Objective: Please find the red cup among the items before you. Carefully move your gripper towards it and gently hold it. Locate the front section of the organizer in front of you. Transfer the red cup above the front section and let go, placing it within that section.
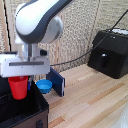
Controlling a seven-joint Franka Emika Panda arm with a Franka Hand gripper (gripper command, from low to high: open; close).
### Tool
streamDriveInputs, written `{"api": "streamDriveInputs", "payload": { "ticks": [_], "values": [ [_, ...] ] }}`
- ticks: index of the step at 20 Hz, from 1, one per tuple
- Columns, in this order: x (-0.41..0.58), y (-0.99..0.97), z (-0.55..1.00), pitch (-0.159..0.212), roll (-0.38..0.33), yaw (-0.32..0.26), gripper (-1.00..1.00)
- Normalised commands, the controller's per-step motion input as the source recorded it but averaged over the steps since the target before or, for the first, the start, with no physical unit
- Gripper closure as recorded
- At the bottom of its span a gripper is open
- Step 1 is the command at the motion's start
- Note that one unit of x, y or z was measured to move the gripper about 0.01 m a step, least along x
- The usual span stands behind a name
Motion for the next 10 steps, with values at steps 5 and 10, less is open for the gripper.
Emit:
{"api": "streamDriveInputs", "payload": {
  "ticks": [5,10],
  "values": [
    [0.084,0.28,-0.12,0.006,-0.087,0.049,-1.00],
    [0.375,-0.14,0.01,0.000,-0.001,0.057,-1.00]
  ]
}}
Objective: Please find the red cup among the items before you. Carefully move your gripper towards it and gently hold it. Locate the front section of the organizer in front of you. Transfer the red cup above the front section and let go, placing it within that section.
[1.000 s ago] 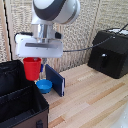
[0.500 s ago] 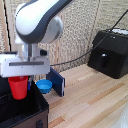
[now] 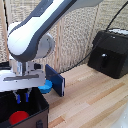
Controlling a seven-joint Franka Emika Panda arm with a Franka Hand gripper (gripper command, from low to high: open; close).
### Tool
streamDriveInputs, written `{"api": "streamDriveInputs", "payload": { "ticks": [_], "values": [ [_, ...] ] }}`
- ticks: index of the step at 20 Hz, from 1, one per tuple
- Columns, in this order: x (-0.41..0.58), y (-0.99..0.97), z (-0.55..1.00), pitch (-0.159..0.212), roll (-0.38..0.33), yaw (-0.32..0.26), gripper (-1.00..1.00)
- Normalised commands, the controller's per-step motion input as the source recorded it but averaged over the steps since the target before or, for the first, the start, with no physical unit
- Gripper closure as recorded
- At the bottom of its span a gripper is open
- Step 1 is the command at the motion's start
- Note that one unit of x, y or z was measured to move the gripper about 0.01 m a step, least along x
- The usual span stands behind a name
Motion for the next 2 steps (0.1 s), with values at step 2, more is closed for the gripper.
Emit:
{"api": "streamDriveInputs", "payload": {
  "ticks": [2],
  "values": [
    [0.373,-0.11,0.02,0.006,0.000,0.045,-1.00]
  ]
}}
